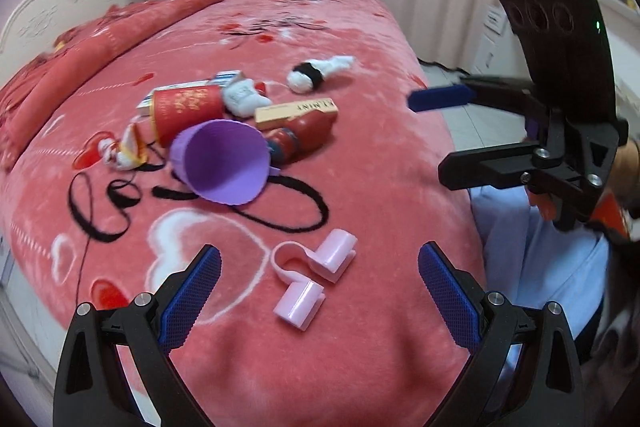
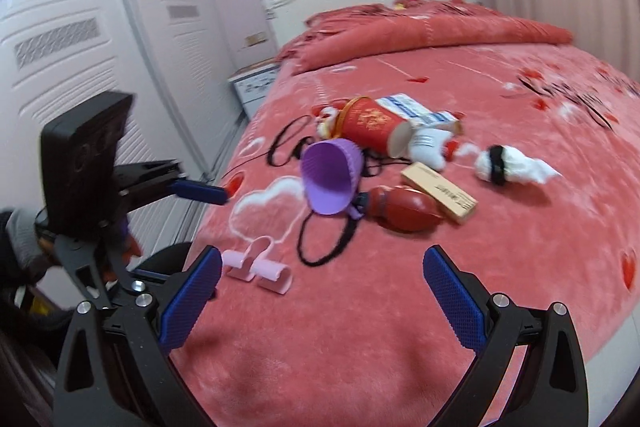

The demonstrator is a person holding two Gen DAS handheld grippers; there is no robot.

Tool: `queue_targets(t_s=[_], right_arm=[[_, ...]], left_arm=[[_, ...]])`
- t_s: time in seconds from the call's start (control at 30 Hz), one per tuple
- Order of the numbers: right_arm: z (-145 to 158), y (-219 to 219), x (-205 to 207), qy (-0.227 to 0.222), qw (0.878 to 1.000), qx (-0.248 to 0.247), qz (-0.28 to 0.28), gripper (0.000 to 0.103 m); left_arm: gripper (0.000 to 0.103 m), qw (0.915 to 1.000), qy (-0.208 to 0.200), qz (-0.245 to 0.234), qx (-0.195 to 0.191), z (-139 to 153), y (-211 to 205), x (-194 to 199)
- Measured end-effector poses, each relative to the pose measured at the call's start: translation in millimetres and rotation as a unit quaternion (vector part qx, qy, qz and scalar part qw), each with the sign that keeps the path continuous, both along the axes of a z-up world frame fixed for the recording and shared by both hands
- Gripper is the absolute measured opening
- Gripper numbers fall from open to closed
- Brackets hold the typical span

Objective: Collect trash
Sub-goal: 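Grasp the pink plastic clip with the left tool while the right tool approaches the red sausage toy, then grasp the red sausage-shaped toy with the right tool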

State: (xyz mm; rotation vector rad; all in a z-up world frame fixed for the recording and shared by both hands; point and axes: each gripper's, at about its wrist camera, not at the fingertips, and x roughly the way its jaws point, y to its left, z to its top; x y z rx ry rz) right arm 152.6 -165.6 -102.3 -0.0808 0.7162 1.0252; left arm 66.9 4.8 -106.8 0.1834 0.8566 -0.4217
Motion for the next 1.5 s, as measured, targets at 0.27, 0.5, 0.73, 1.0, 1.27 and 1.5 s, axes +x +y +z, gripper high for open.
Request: queue_targets(t_s=[0.27, 0.5, 0.73, 1.0, 1.27, 1.5], right_arm=[[-12.7, 11.9, -1.2, -0.035, 0.998, -0.049, 0.023, 0.099], [-21.6, 8.0, 7.7, -0.020, 0.998, -0.055, 0.008, 0.099], [-23.8, 10.8, 18.0, -0.018, 0.998, -0.058, 0.023, 0.099], [-28.4, 29.7, 42.2, -0.044, 0.992, -0.091, 0.074, 0.072], [-34.0, 42.5, 77.6, -0.112, 0.975, -0.145, 0.124, 0.070], [-47.3, 59.2, 98.7, -0.129, 0.955, -0.177, 0.197, 0.055]], left_arm=[[0.072, 0.9992, 0.018, -0.022, -0.027, -15.4, 8.4, 6.0], [0.066, 0.9981, 0.050, -0.035, -0.004, -38.3, 8.2, 5.1], [0.042, 0.9969, 0.060, -0.031, -0.040, -36.8, 21.4, 12.6], [0.031, 0.9953, 0.068, -0.035, -0.059, -32.2, 29.2, 27.5], [0.031, 0.9936, 0.072, -0.063, -0.060, -22.5, 29.9, 55.1], [0.031, 0.9920, 0.081, -0.081, -0.053, -25.3, 33.0, 75.8]])
